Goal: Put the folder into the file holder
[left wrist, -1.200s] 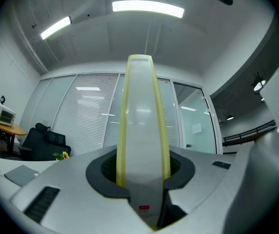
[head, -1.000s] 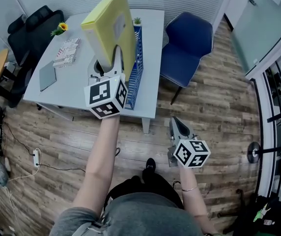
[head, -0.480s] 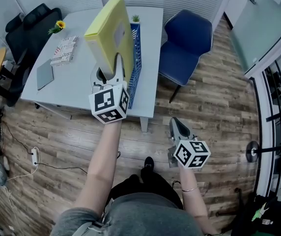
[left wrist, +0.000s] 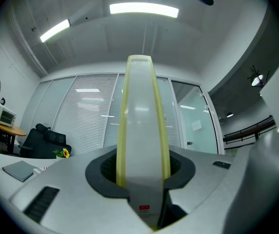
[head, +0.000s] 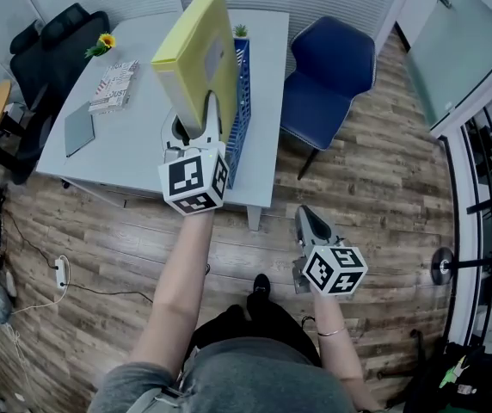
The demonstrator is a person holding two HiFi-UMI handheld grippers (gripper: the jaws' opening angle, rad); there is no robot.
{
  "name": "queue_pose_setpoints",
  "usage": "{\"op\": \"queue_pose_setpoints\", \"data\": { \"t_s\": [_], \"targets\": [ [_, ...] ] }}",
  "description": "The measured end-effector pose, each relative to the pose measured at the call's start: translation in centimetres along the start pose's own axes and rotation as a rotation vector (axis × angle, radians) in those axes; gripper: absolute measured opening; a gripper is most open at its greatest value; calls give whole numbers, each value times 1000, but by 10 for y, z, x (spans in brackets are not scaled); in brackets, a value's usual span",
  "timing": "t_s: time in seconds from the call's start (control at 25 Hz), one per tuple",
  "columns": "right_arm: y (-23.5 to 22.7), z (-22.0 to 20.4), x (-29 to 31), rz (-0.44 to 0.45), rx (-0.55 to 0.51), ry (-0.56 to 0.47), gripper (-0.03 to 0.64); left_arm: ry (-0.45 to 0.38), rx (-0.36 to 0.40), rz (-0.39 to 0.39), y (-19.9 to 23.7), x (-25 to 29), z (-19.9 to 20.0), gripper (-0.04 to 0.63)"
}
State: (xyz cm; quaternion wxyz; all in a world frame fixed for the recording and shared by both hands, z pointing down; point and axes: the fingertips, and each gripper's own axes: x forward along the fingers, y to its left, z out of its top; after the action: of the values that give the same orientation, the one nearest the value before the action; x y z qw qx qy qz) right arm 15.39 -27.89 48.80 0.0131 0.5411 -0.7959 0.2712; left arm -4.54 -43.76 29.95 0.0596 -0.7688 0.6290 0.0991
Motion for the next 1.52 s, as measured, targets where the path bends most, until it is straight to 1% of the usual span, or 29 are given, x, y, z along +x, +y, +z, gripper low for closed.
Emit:
{"op": "queue_pose_setpoints", "data": {
  "t_s": [0.4,1.04,1.28,1.44,1.52],
  "targets": [
    [0,0,6,-4,-5,9,5,61,-9,-12,1,-3,-35,164],
    [8,-4,8,2,-11,19,5,240,-15,-50,2,-14,-94,186],
    [8,-3,9,6,-13,22,5,318,0,-53,2,-20,-116,193],
    [10,-3,11,12,-15,23,5,328,8,-70,1,-23,-119,193],
    [12,-4,11,16,-16,24,5,335,13,-83,0,-24,-119,204]
  ]
}}
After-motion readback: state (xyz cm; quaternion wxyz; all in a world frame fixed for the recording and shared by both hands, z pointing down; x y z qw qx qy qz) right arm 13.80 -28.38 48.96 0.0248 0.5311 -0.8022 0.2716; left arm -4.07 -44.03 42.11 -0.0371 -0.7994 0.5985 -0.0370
